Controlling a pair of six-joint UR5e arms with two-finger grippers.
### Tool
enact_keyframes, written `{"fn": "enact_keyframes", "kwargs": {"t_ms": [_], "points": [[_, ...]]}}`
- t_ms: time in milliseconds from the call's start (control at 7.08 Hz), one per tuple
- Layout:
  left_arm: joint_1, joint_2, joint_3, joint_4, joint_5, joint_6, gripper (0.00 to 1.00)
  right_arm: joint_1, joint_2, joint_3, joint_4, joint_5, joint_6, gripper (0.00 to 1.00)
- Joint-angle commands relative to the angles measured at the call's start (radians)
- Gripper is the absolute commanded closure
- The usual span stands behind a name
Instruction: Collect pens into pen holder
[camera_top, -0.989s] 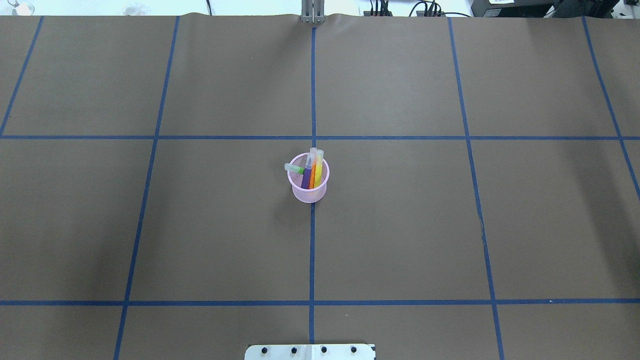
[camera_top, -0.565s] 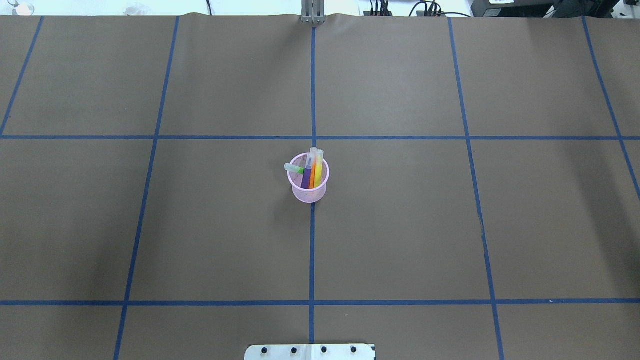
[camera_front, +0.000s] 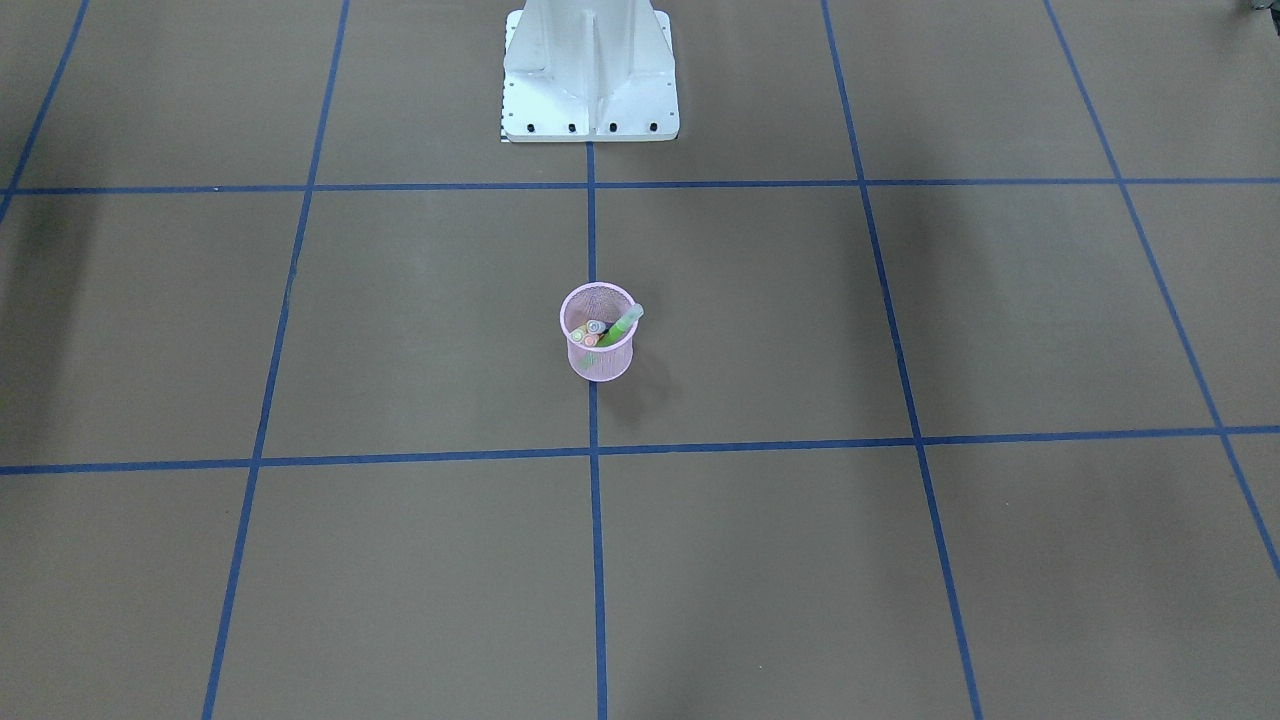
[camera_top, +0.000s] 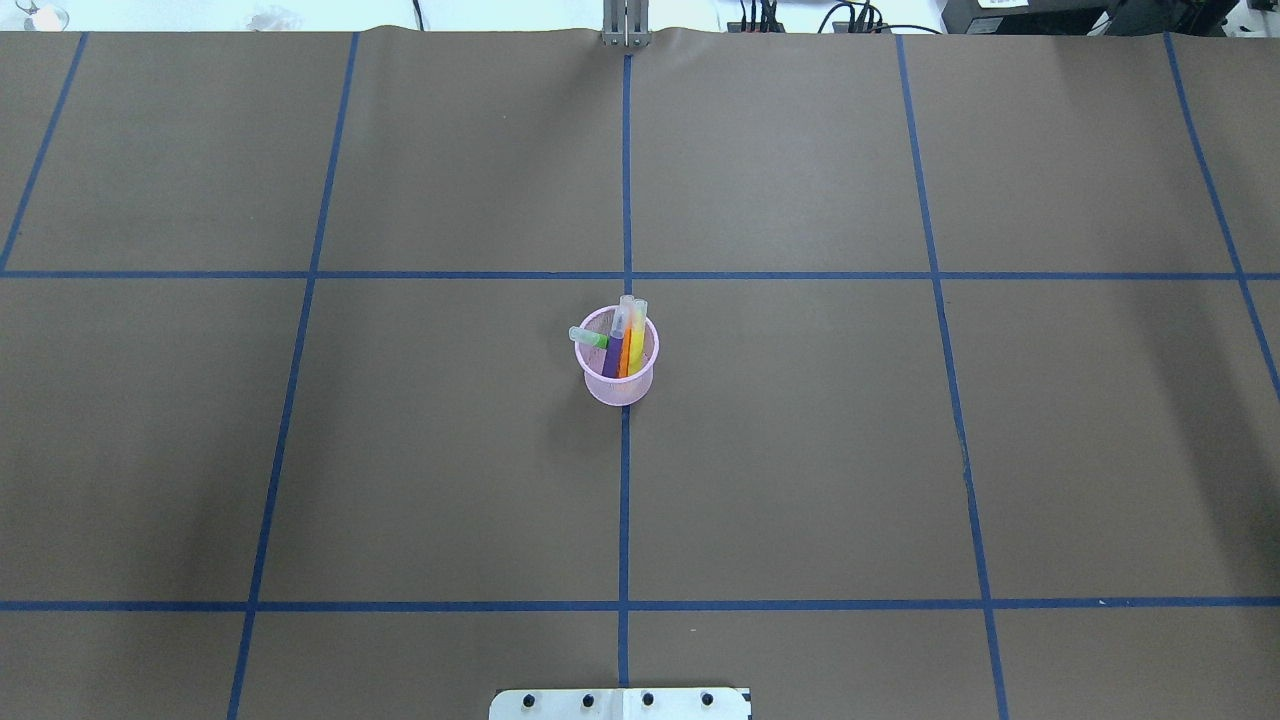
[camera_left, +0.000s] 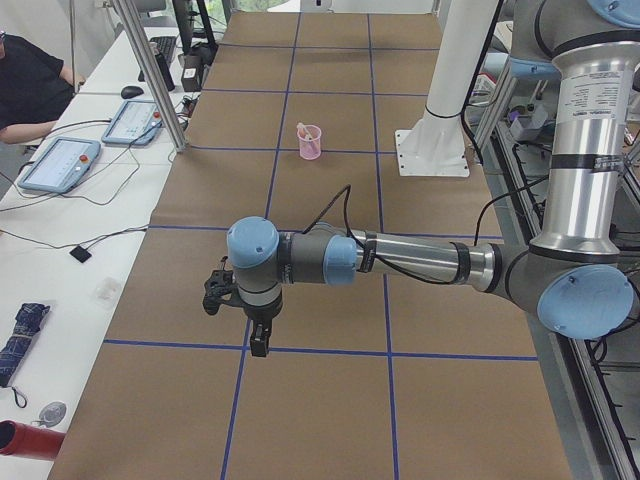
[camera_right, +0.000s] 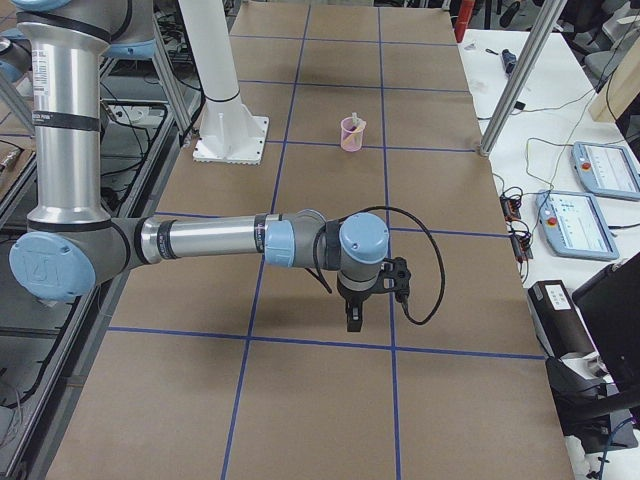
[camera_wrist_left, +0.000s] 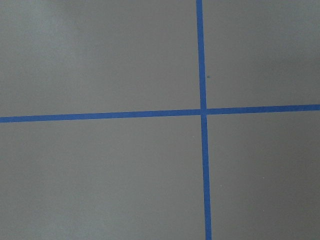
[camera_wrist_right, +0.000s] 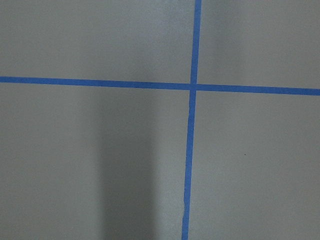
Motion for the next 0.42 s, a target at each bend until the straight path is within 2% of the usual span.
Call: {"fn": "enact_keyframes", "kwargs": {"t_ms": [0,283], "points": [[0.0,0.0,0.001,0.0,0.0,0.0,0.0,0.0,0.0,0.003,0.002,0.0,0.0,0.0],[0.002,0.0,0.006,0.0,0.0,0.0,0.0,0.0,0.0,0.006,0.002,0.002,0.0,0.0]]}}
